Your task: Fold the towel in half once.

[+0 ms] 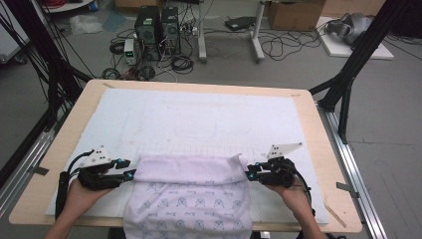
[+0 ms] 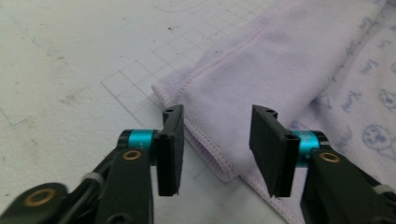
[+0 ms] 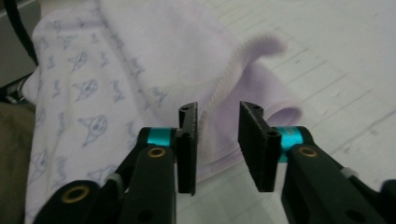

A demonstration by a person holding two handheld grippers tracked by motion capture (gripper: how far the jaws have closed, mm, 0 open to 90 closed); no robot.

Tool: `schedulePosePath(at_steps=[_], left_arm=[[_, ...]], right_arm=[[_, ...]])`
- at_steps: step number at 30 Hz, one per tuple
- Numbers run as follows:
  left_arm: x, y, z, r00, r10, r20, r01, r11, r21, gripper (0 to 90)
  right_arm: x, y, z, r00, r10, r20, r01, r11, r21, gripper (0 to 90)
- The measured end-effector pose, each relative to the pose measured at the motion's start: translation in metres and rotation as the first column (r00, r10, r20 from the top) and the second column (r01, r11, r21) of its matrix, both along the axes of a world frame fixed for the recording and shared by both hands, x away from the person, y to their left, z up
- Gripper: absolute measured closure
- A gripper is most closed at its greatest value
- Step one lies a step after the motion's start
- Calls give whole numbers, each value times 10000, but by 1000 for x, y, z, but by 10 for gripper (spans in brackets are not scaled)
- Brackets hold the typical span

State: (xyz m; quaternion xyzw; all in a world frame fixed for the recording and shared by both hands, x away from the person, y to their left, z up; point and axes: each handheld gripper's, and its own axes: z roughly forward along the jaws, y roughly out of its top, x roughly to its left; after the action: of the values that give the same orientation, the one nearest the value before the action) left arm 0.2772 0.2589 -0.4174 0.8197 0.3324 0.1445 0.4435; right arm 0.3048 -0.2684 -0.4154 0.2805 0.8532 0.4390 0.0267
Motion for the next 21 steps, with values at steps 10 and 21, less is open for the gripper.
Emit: schedulePosePath(at_steps=[10,21], left_arm=[[31,-24,-7,9984,-392,-407,403,9988,264,553],[31,-35,-17,9958,-697,-592,746,9936,846,864]], right_arm=[[26,25,8,10000,-25,-40,24,9998,-172,449],[32,33,-2,9985,236,-488,-291,9929,-1152,808]])
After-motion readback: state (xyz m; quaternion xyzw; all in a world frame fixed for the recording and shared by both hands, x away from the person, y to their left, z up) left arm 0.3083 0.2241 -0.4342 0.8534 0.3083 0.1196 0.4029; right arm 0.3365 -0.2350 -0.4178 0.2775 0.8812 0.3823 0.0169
